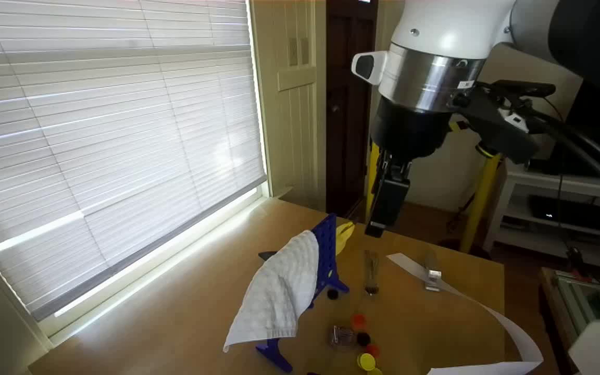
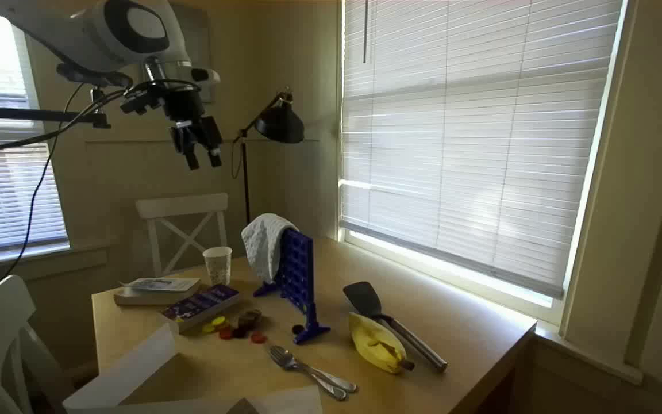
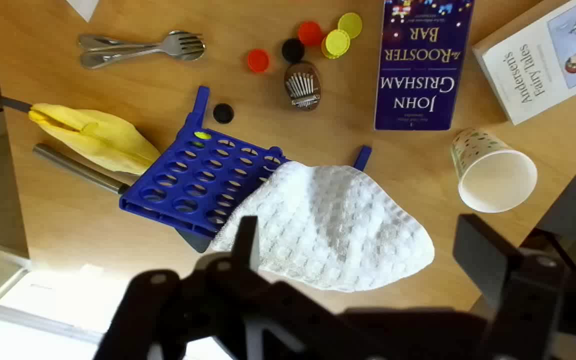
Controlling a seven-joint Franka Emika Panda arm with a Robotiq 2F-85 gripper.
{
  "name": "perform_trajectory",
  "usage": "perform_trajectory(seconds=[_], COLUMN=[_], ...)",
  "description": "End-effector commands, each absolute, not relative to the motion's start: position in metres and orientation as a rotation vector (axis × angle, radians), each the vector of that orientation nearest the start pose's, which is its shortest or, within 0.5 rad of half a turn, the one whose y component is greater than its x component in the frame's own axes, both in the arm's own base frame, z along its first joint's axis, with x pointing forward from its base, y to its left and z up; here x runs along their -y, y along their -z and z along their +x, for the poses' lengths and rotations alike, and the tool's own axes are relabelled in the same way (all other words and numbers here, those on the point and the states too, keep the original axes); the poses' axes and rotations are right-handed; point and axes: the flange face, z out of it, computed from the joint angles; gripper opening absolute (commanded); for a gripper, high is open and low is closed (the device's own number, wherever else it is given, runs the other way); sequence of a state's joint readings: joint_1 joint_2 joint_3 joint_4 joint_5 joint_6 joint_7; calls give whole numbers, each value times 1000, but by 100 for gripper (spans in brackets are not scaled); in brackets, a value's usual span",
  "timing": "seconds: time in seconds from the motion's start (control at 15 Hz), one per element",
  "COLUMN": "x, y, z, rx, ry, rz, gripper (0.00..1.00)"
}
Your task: Move the object slightly forward on the table
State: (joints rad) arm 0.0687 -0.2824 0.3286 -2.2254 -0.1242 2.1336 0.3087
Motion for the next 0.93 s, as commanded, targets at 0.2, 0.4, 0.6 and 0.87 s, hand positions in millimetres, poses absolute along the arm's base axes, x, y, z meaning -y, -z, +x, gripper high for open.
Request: perform_trajectory(seconds=[0.2, 0.4, 0.6, 0.87], x=[-193, -188, -159, -111], y=[-502, -501, -492, -473], z=[449, 453, 466, 475], rx=[230, 177, -138, -516], ry=[376, 408, 368, 332], rz=[-3241, -3251, -3301, -3284], gripper=[100, 100, 100, 100])
